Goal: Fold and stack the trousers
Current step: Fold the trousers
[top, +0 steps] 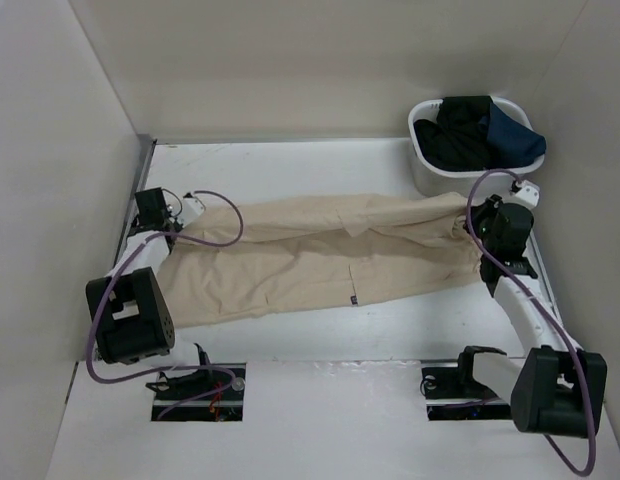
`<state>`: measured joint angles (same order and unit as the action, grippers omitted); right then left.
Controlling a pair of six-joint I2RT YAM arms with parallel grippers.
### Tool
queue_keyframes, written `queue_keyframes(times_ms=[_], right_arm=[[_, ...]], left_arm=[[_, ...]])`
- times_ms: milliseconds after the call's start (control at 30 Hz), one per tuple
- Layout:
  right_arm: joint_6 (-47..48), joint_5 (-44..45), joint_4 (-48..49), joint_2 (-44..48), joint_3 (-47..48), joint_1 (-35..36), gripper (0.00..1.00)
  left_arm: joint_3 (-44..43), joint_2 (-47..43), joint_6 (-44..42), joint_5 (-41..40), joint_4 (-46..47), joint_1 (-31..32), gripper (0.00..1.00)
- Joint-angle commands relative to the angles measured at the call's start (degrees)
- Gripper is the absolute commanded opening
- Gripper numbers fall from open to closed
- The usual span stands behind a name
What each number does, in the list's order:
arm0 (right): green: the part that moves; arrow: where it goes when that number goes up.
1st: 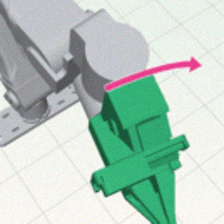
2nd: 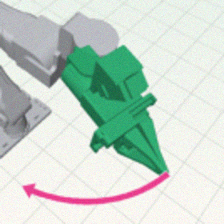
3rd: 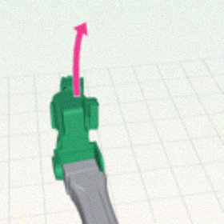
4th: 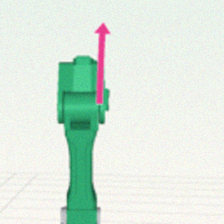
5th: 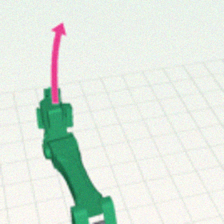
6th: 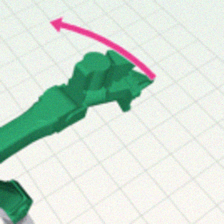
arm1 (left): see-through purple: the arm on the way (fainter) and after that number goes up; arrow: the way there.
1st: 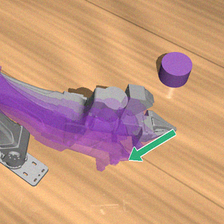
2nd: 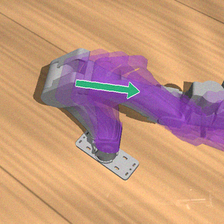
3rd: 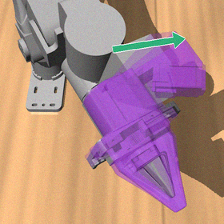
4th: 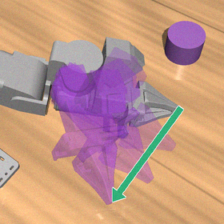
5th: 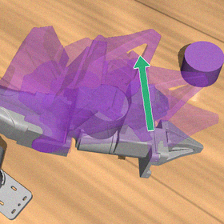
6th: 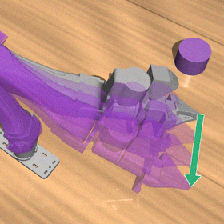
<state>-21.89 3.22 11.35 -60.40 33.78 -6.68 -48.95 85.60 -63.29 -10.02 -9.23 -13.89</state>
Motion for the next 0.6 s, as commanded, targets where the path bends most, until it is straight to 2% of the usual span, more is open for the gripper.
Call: queue_keyframes(times_ms=[0,100,167,200,267,333,467,500,533,567], right_arm=[[-1.67,-0.23,5.17,-5.74,5.22,-0.66,0.11],[-1.84,-1.91,3.42,-13.76,11.03,-1.27,0.18],[-5.68,-0.95,-4.80,-15.97,13.93,-3.38,0.26],[-8.75,0.54,-9.72,-15.98,14.29,-4.61,0.31],[-14.56,3.88,-17.73,-14.05,12.38,-7.07,0.29],[-19.31,6.26,-21.89,-10.45,8.16,-9.09,0.34],[-29.85,10.82,-24.09,2.45,-1.42,-12.96,0.58],[-32.31,12.40,-25.49,5.61,-2.65,-13.92,0.67],[-34.08,13.81,-27.07,8.43,-3.19,-14.72,0.79],[-35.40,15.13,-28.74,10.81,-3.28,-15.33,0.86]], left_arm=[[-7.90,-4.13,-0.96,-2.28,5.81,-1.54,0.01],[-11.60,-4.56,-0.96,-2.46,4.84,-0.84,0.01],[-11.00,-6.75,-0.96,-3.07,3.53,1.35,0.01],[-9.69,-8.33,-0.96,-3.42,2.83,2.41,0.01],[-5.83,-11.76,-0.44,-4.12,1.77,4.34,0.01],[-0.47,-15.54,0.09,-5.35,0.36,5.93,0.01],[9.82,-22.04,1.14,-6.24,-3.15,7.07,0.01],[12.10,-23.36,1.15,-6.24,-4.03,7.16,0.01],[14.21,-24.42,1.32,-6.24,-4.12,7.34,0.01],[15.88,-25.30,1.50,-6.24,-4.21,7.43,0.01]])
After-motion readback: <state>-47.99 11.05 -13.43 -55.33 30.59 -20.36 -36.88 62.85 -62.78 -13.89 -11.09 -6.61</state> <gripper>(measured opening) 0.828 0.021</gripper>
